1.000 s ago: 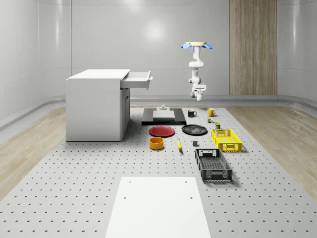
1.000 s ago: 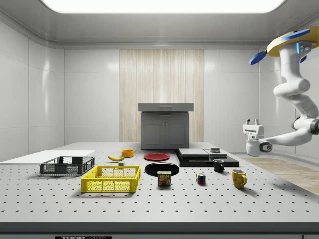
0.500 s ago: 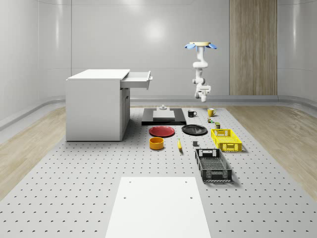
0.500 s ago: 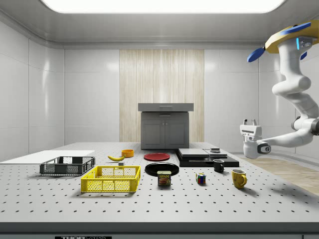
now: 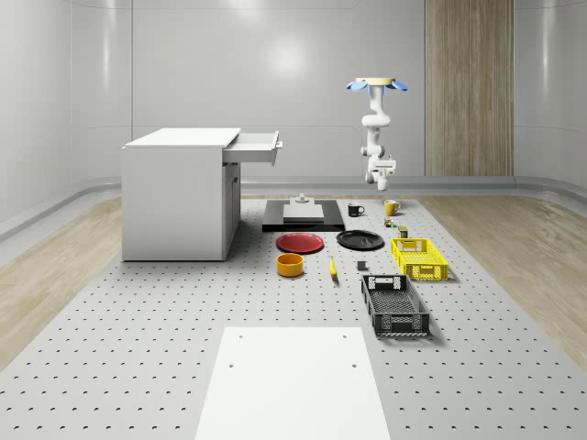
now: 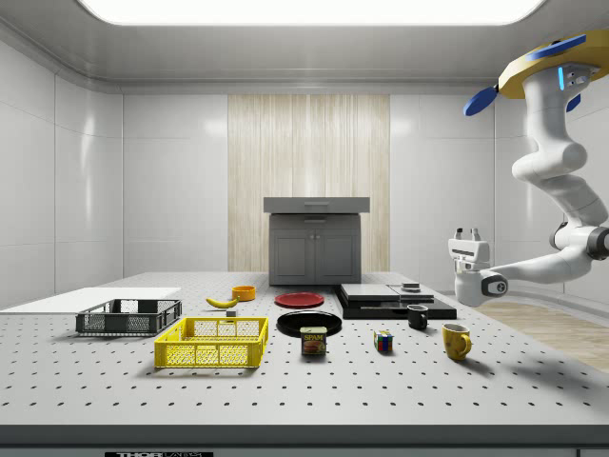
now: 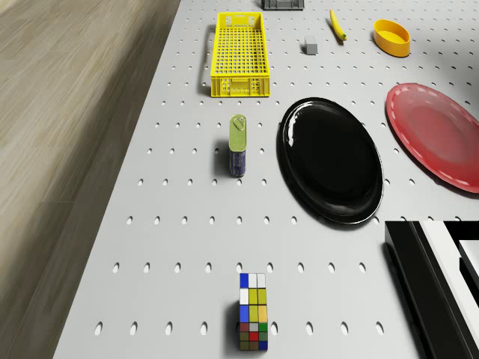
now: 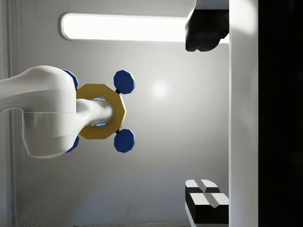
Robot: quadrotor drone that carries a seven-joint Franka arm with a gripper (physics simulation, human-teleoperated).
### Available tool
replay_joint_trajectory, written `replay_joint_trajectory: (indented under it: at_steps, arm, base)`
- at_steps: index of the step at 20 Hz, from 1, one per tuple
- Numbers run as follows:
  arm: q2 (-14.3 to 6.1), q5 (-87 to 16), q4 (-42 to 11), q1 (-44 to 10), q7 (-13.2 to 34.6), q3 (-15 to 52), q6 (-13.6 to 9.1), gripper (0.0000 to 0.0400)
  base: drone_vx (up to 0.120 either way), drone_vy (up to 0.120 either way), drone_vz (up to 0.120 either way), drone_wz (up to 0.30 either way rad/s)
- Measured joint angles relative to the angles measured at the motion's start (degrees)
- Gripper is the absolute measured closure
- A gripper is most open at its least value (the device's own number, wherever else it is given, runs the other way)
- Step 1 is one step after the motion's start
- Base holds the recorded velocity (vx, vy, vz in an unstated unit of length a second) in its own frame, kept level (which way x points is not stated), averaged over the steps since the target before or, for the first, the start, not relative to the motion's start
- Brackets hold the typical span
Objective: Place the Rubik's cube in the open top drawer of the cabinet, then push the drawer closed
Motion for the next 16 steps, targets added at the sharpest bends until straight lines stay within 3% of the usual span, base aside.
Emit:
replay_joint_trajectory:
  at_steps: [10, 16]
  arm:
    - [-0.4, -4.2, -0.5, -0.9, 0.6, 3.0, 0.5, 0.0]
    - [-0.8, -13.2, -1.8, -2.9, 1.8, 9.3, 0.9, 0.0]
  base:
    - [0.12, 0.0, 0.0, 0.0]
    - [0.12, 0.0, 0.0, 0.0]
